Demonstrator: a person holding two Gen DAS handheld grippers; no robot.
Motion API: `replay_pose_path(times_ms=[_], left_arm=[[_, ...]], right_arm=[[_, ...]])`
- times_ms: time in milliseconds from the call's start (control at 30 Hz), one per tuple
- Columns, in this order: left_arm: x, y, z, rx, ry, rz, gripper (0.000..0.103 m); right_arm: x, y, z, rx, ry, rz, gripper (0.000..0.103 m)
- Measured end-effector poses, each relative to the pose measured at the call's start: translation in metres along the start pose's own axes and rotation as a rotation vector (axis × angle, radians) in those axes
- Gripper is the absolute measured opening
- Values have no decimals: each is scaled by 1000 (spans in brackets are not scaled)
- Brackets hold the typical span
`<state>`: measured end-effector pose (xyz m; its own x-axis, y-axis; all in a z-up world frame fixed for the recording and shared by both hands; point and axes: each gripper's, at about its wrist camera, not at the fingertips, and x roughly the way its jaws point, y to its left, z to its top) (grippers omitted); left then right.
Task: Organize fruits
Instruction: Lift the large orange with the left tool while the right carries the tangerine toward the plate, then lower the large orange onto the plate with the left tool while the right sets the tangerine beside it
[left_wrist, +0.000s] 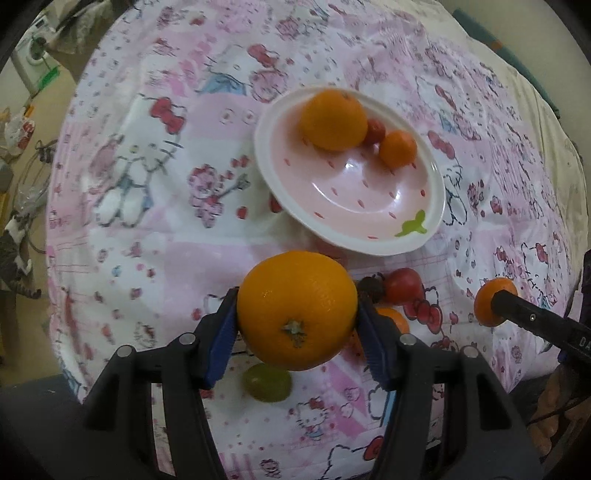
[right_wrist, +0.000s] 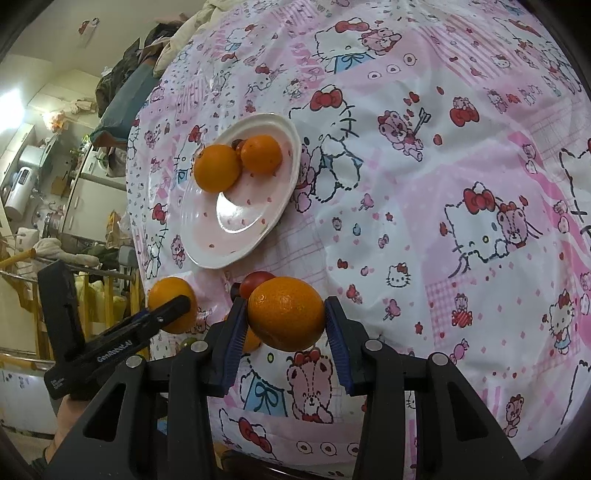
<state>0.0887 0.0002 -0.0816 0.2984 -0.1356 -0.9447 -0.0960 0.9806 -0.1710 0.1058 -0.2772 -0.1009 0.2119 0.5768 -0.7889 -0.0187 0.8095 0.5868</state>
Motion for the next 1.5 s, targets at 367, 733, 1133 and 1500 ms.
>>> replay_pose_path(times_ms=[367,733,1133,1500], left_arm=[[-39,15,-4,-23,-110,51,56],[-95,14,21,7,-236,74,56],[-77,-11,59,103,-219,89,56],[-10,-26,80,197,-106,82,56]], right_arm=[[-17,8,6,-6,-36,58,44],[-61,34,26,-112,-157,135,44],[-49,44,66,-123,-166,164,44],[7,39,87,-93,-47,129,44]])
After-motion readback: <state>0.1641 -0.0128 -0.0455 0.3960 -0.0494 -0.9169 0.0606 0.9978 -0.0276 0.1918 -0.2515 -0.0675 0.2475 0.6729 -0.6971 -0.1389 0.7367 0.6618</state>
